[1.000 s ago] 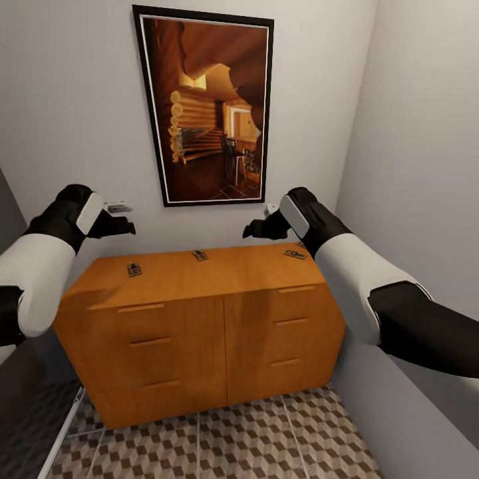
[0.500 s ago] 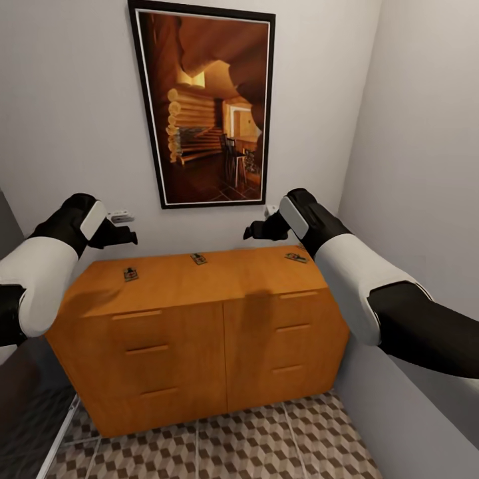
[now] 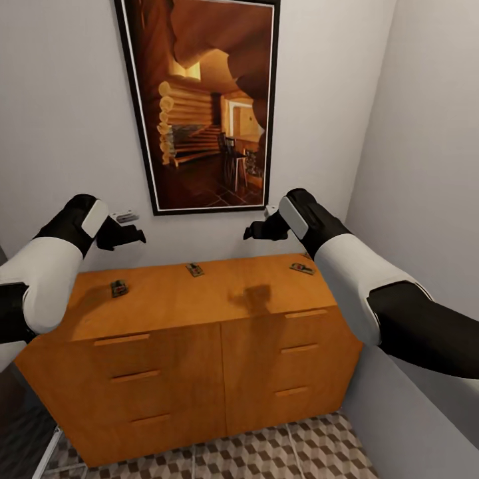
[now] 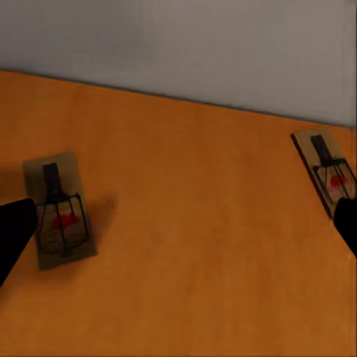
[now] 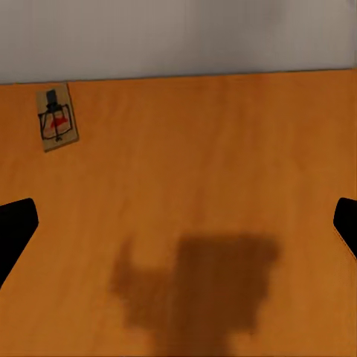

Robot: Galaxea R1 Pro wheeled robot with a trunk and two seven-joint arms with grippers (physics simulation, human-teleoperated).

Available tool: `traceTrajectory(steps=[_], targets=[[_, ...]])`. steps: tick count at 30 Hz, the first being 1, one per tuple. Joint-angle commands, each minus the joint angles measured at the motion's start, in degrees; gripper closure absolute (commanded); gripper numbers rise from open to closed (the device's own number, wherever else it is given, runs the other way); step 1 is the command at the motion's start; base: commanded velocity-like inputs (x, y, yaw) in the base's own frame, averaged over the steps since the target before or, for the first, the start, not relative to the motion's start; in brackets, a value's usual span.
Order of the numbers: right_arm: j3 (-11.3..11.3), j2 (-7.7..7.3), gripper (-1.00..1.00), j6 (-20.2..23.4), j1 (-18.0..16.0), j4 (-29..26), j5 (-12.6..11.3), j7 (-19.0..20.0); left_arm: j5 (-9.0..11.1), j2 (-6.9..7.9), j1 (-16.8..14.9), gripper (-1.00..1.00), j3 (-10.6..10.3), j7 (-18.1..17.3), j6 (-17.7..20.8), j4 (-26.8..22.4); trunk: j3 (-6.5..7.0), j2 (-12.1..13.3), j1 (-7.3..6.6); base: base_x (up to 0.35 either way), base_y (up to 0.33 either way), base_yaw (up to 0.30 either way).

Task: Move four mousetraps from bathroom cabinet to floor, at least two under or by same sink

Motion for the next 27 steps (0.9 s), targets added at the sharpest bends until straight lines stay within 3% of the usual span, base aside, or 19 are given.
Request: traceTrajectory(steps=[1,9,16,23,25,27], targets=[[0.20,0.00,-1.00,0.14,-0.05,-0.02,-0.46,-0.40,0.59,-0.03,-0.03,-1.00,1.26,0.57,0.20,-0.12,-0.07,-0.03,0.01,0.085,0.000,0.000],[0.21,0.00,-1.00,0.14,-0.05,0.00,-0.49,-0.40,0.41,-0.19,-0.05,-1.00,8.94,0.57,-0.03,-0.66,-0.07,-0.03,0.01,0.035,0.000,0.000],[0.19,0.00,-1.00,0.07,-0.05,0.07,-0.51,-0.40,0.37,-0.33,-0.07,-1.00,10.66,1.93,-0.16,-1.20,-0.07,-0.03,0.01,0.005,0.000,0.000],[0.18,0.00,-1.00,0.05,-0.05,0.09,-0.52,-0.40,0.61,-0.41,0.00,-1.00,12.50,11.84,-0.26,-1.36,-0.07,-0.03,0.01,0.001,0.000,0.000],[0.18,0.00,-1.00,0.05,-0.05,0.09,-0.52,-0.40,1.03,-0.39,0.02,-1.00,14.67,16.42,-0.30,-1.40,-0.07,-0.03,0.01,0.000,0.000,0.000],[0.19,0.00,-1.00,0.05,-0.05,0.09,-0.52,-0.40,1.29,-0.33,0.03,-1.00,16.51,18.55,-0.33,-1.42,-0.07,-0.03,0.01,0.000,0.000,0.000]])
